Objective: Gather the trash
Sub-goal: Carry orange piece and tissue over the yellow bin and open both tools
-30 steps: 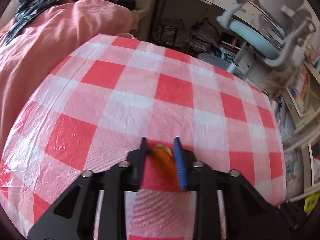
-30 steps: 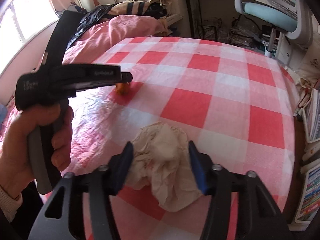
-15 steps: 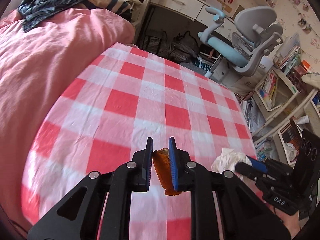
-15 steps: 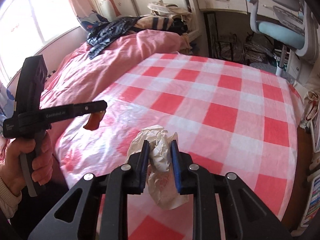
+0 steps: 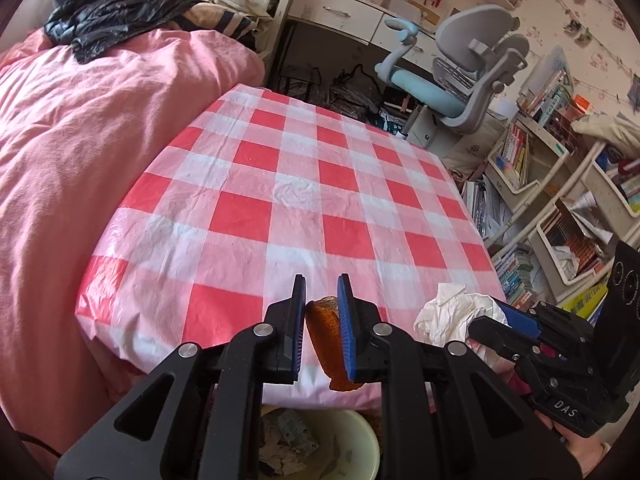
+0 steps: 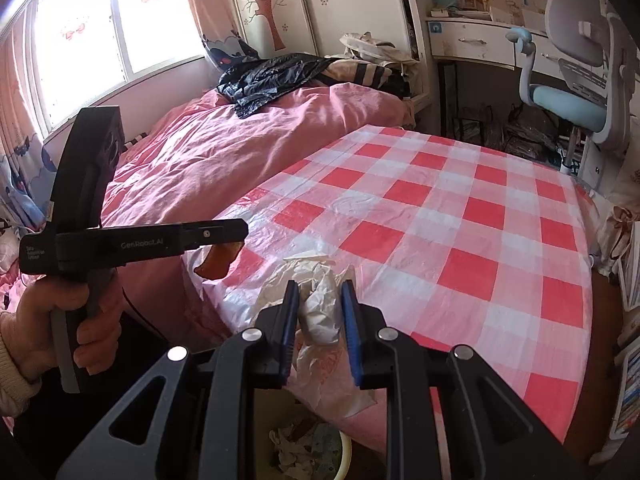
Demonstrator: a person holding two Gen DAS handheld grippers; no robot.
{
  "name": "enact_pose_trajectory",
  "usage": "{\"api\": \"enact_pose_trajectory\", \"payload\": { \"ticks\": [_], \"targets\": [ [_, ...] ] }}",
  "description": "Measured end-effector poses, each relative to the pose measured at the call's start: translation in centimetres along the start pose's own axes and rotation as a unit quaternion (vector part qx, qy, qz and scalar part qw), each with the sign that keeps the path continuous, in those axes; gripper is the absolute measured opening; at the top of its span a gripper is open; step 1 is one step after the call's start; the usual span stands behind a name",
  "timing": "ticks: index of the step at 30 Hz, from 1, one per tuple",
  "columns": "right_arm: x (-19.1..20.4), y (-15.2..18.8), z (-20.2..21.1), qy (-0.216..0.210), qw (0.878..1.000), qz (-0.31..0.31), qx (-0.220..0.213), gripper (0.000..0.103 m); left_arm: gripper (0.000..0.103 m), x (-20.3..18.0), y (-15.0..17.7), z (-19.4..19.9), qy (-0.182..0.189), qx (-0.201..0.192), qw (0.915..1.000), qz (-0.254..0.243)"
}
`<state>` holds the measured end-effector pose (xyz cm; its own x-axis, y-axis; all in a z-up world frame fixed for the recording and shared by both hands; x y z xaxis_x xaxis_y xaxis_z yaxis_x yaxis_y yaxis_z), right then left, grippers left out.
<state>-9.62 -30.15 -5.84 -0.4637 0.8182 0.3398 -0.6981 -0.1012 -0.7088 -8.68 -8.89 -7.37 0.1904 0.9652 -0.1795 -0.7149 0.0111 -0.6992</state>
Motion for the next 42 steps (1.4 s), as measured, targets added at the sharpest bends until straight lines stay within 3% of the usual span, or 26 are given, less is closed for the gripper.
{"api": "enact_pose_trajectory", "payload": {
  "ticks": [12, 24, 31, 36, 37, 39, 41, 42],
  "targets": [
    [0.9, 1.3, 2.4, 0.006, 0.999, -0.001, -0.032, 0.022, 0.015, -1.8, 2.4, 3.1, -0.03, -0.011, 0.9987, -0.041],
    [1.8, 2.9, 3.3, 0.009, 0.999, 0.002, -0.035, 0.023, 0.015, -1.9, 4.0, 4.2, -0.033, -0.005, 0.9988, -0.035],
    [3.2, 6.6, 1.3, 0.035, 0.999, 0.02, 0.03, 0.025, 0.015, -2.4, 7.5, 3.3, -0.016, 0.053, 0.9983, -0.015],
    [3.6, 9.8, -0.4, 0.058, 0.994, 0.017, 0.092, 0.048, 0.016, -2.8, 9.3, 2.5, -0.016, 0.096, 0.995, -0.023],
    [3.6, 10.0, -0.3, 0.063, 0.994, 0.015, 0.093, 0.05, 0.017, -2.8, 9.3, 2.6, -0.02, 0.094, 0.9951, -0.025],
    [3.3, 9.8, 0.3, 0.071, 0.994, 0.003, 0.079, 0.061, 0.03, -2.8, 9.1, 3.1, -0.035, 0.079, 0.9959, -0.029],
    [2.8, 9.3, 1.1, 0.077, 0.995, -0.013, 0.06, 0.07, 0.06, -2.7, 8.7, 4.0, -0.073, 0.053, 0.9952, -0.036],
    [2.5, 9.1, 1.5, 0.085, 0.995, -0.021, 0.047, 0.076, 0.065, -2.6, 8.3, 4.3, -0.091, 0.041, 0.9943, -0.039]
  ]
}}
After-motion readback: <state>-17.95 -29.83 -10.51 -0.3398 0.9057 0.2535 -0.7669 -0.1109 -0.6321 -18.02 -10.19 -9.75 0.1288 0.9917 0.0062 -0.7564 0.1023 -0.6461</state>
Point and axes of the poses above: each gripper's, at about its wrist camera, not at the fingertips, and z roughly against the way its jaws point, x to its left, y to its underside, the point moved 3 cm from there along -z, roughly the way its jaws point, and after that the axes turned 12 degrees about -z, right-handed, at the moved point
